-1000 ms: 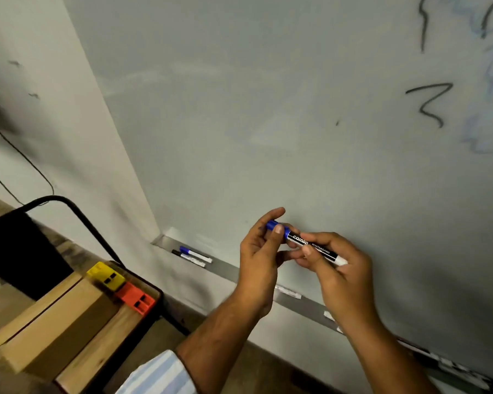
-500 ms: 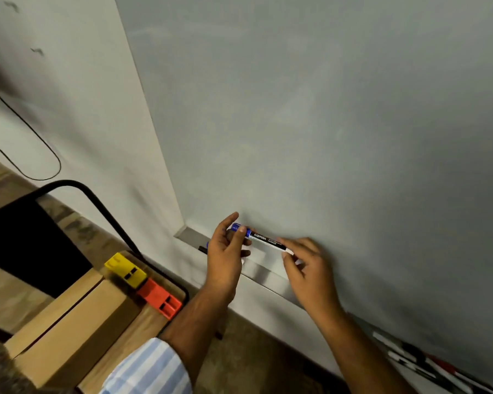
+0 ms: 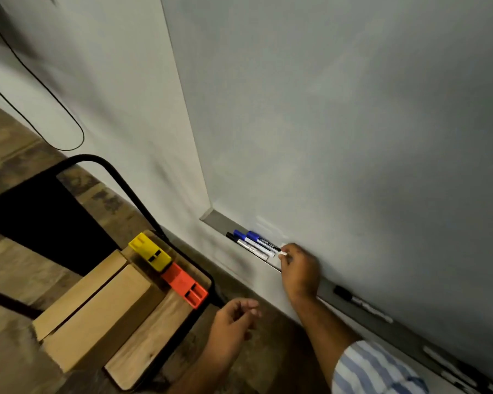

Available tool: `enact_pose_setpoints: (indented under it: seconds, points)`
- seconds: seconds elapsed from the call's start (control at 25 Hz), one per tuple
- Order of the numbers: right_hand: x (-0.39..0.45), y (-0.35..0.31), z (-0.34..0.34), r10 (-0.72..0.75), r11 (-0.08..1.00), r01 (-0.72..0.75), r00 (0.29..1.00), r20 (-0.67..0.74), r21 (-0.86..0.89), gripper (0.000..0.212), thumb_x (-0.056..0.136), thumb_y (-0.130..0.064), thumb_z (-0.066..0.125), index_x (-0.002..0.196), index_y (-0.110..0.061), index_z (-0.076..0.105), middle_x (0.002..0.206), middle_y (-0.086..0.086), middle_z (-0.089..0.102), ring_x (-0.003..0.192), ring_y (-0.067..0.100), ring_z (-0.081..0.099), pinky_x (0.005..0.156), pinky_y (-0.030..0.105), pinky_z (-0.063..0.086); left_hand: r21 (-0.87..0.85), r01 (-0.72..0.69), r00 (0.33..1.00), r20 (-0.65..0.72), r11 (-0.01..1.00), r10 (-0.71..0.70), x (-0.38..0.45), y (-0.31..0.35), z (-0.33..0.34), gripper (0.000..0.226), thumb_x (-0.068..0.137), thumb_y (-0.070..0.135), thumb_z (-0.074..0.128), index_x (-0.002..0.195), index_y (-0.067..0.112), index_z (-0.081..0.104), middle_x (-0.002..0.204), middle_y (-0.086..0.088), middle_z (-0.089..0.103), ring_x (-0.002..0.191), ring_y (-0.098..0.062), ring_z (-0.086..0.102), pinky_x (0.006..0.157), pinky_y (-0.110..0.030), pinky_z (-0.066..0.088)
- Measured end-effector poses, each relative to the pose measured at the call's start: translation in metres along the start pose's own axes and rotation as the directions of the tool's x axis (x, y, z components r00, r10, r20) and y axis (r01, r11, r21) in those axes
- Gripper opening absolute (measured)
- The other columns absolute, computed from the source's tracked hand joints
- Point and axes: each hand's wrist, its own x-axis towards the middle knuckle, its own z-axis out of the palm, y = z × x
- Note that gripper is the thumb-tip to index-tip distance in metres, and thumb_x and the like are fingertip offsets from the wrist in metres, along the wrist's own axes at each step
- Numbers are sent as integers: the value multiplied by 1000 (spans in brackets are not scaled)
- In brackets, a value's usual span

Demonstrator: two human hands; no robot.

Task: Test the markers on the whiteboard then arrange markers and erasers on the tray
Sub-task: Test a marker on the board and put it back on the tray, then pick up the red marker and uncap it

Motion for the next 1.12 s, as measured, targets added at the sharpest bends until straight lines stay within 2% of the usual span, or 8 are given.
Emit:
enact_pose_setpoints:
  seconds: [0.16, 0.4, 0.52, 0.6, 0.68, 0.8, 0.96, 1.12]
  points:
    - [-1, -2, 35, 79, 996, -79, 997, 0, 31, 14, 91, -17, 79, 105, -18, 81, 97, 4, 82, 84, 29, 77, 68, 33, 57, 52, 53, 998, 14, 997, -54, -5, -17, -7, 16, 99, -5, 63, 103, 8, 71, 72, 5, 73, 59, -5, 63, 54, -22, 43]
    - [-12, -4, 35, 72, 986, -70, 997, -9, 153, 29, 89, -10, 83, 118, -13, 81, 113, 3, 81, 99, 21, 77, 79, 20, 51, 60, 63, 998, 23, 996, -64, -1, -21, -13, 16, 99, -5, 63, 102, 8, 71, 73, 4, 74, 59, -7, 63, 53, -20, 44]
    - [-30, 5, 17, 58, 984, -51, 998, -34, 172, 31, 88, -13, 84, 118, -17, 80, 120, 0, 77, 103, 19, 75, 81, 21, 53, 97, 37, 998, 52, 995, -42, 0, -13, -4, 15, 99, -5, 63, 105, 4, 73, 77, 1, 75, 61, -8, 64, 52, -20, 47]
    - [-42, 14, -1, 44, 987, -39, 999, -32, 154, 29, 89, -18, 84, 118, -19, 79, 124, -2, 75, 108, 19, 74, 85, 24, 55, 102, 11, 998, 59, 995, -17, 1, -4, 8, 15, 99, -1, 65, 106, 7, 75, 86, -8, 76, 69, -12, 66, 57, -24, 51]
    - [-53, 20, -18, 49, 986, -44, 999, -23, 163, 30, 90, -24, 84, 119, -21, 78, 126, -4, 74, 111, 16, 71, 89, 26, 57, 100, -35, 998, 54, 994, 29, 4, 6, 19, 15, 100, 5, 67, 104, 15, 78, 97, -11, 77, 83, -22, 70, 71, -35, 58]
    - [-68, 29, -49, 72, 975, -61, 996, -48, 212, 25, 90, -29, 83, 114, -23, 78, 119, -7, 74, 104, 13, 71, 85, 29, 61, 82, -81, 993, 96, 993, 73, 0, 26, 44, 14, 102, 16, 66, 108, 23, 77, 104, -3, 77, 100, -28, 73, 90, -53, 62]
    - [-84, 38, -96, 74, 966, -47, 992, -98, 255, 17, 92, -28, 82, 108, -24, 78, 107, -11, 72, 75, 3, 64, 68, 10, 51, 47, -112, 988, 114, 993, 106, -13, 42, 85, 13, 103, 19, 65, 113, 19, 73, 111, -1, 76, 105, -20, 72, 88, -41, 63]
    - [-95, 58, -144, 108, 949, -61, 985, -135, 310, 14, 92, -27, 82, 105, -23, 77, 103, -11, 72, 78, 8, 68, 70, 27, 61, -21, -109, 980, 165, 994, 111, -33, 36, 126, 14, 103, 10, 64, 113, 9, 73, 113, -10, 77, 107, -27, 72, 92, -43, 61]
